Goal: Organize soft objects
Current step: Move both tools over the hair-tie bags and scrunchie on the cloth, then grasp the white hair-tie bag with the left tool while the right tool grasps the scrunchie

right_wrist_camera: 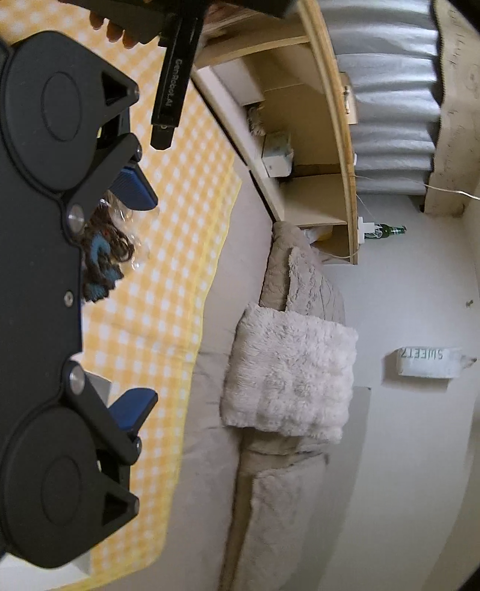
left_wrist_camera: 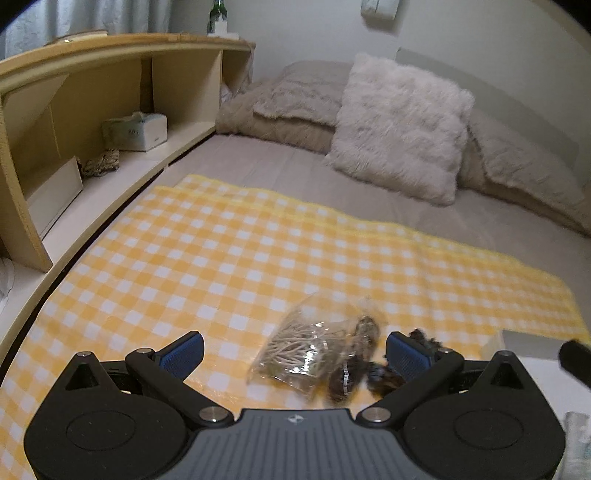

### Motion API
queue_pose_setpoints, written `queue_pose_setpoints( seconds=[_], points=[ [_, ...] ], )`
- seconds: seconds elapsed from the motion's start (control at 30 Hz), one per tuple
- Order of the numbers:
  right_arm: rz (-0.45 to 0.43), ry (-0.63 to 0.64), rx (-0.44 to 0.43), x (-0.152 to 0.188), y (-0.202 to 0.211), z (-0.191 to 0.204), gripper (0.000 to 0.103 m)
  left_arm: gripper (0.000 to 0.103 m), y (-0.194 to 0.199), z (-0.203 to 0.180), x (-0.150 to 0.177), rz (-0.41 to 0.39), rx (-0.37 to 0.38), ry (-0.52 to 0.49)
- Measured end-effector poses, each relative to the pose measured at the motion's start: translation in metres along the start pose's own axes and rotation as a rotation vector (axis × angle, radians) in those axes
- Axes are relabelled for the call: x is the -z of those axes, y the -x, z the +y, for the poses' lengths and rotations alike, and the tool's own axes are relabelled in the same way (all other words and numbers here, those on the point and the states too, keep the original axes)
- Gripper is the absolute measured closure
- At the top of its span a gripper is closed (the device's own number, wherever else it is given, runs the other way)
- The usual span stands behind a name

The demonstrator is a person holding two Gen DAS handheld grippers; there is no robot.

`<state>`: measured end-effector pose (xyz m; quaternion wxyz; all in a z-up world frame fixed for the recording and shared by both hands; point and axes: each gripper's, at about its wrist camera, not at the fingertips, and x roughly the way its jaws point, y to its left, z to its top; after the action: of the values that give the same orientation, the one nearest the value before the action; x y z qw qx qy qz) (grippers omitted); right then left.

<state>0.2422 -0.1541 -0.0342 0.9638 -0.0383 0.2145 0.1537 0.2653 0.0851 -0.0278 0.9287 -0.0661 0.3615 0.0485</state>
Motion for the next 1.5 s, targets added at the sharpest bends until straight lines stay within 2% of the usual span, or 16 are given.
queue_pose_setpoints(
  seconds=[0.17,0.43,0.57,0.73,0.9,1.07,1.13,1.23,1.3,1.47,1.5],
  points=[
    [0.009,-0.012,0.011,0.001,-0.028,0.0,0.0,0.0,-0.037,-0.002,0.0,0.061,-0.017,-0.044],
    [0.066,0.113,-0.129,0.017,-0.067,0.006,0.0,0.0,-0.088,-0.01,0.002,0.106,-0.01,-0.107],
    [0.103,0.13,-0.139,0.026,-0.084,0.006,0.0,0.0,-0.111,-0.011,0.0,0.13,-0.011,-0.134],
    [0.148,0.138,-0.13,0.034,-0.11,0.002,0.0,0.0,-0.131,-0.011,0.003,0.16,-0.03,-0.203],
    [0.184,0.226,-0.123,0.044,-0.134,0.004,0.0,0.0,-0.144,-0.006,0.006,0.186,-0.026,-0.217],
    [0.233,0.174,-0.182,0.049,-0.149,-0.001,0.0,0.001,-0.151,-0.004,0.008,0.202,0.016,-0.192],
    [0.24,0.168,-0.204,0.05,-0.153,0.001,0.0,0.011,-0.153,-0.006,0.007,0.205,0.039,-0.178],
    [0.253,0.192,-0.228,0.052,-0.159,0.009,0.003,0.019,-0.156,-0.013,0.007,0.208,0.059,-0.188],
    [0.277,0.208,-0.251,0.055,-0.163,0.015,0.012,0.023,-0.157,-0.018,0.007,0.207,0.063,-0.194],
    [0.33,0.245,-0.259,0.06,-0.171,0.026,0.024,0.036,-0.159,-0.025,0.007,0.217,0.066,-0.199],
    [0.331,0.243,-0.253,0.06,-0.171,0.026,0.03,0.039,-0.159,-0.025,0.006,0.22,0.063,-0.198]
  ],
)
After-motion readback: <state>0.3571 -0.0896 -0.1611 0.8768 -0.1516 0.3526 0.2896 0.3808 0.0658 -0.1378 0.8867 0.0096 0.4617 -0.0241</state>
